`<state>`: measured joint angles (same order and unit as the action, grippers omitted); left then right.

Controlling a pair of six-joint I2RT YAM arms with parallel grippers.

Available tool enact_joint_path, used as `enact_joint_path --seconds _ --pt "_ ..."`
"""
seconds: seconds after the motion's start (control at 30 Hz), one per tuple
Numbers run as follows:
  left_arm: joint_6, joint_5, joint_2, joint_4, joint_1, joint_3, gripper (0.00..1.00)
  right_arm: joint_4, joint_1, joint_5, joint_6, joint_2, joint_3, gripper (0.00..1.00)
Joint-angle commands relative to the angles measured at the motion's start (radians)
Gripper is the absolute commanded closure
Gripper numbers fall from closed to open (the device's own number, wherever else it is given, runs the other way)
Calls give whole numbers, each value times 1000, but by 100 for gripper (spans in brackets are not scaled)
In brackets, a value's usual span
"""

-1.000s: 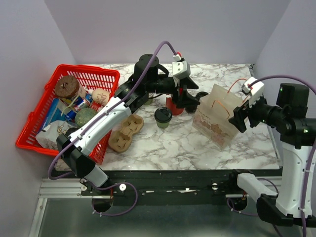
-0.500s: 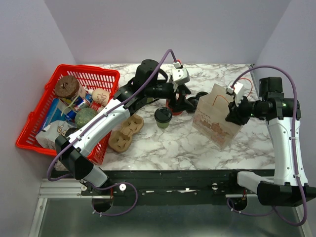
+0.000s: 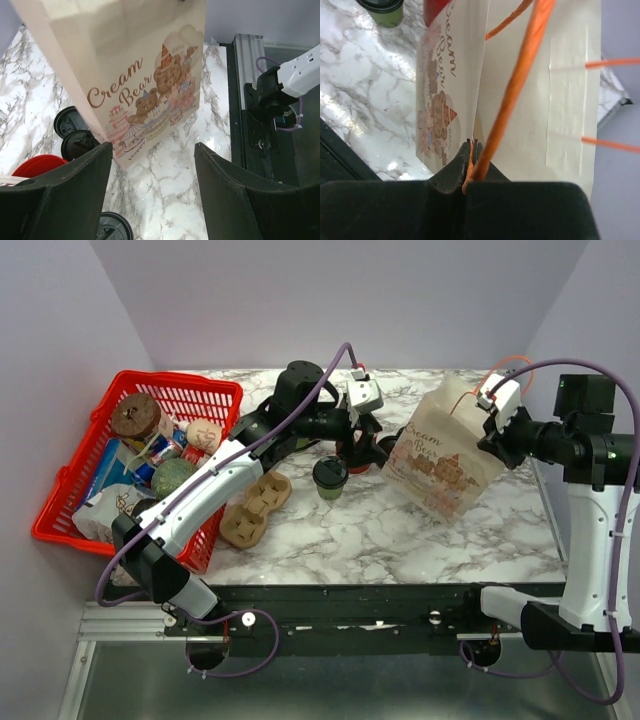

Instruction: Pack the takeout coffee

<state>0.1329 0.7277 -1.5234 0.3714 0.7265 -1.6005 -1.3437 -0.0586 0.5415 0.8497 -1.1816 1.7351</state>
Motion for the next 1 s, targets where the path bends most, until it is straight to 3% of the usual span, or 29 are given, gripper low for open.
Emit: enact_joint_path --seconds 0.0,0.3,0.77,0.87,0.9,0.97 --pt "7 1 -20 12 -6 -30 25 -95 3 -63 6 1 115 100" --pt "8 6 -29 15 -6 -44 25 -138 3 -98 9 -33 254 99" --pt "-10 10 -15 3 -6 -6 25 -152 3 -78 0 17 92 98" --pt "0 10 -12 12 -7 -1 25 -170 3 -65 -12 25 2 62" --pt "2 7 -12 17 -7 1 25 -181 3 -52 -11 28 -26 38" --pt "7 9 -9 21 -6 7 25 -181 3 -20 -43 48 -37 6"
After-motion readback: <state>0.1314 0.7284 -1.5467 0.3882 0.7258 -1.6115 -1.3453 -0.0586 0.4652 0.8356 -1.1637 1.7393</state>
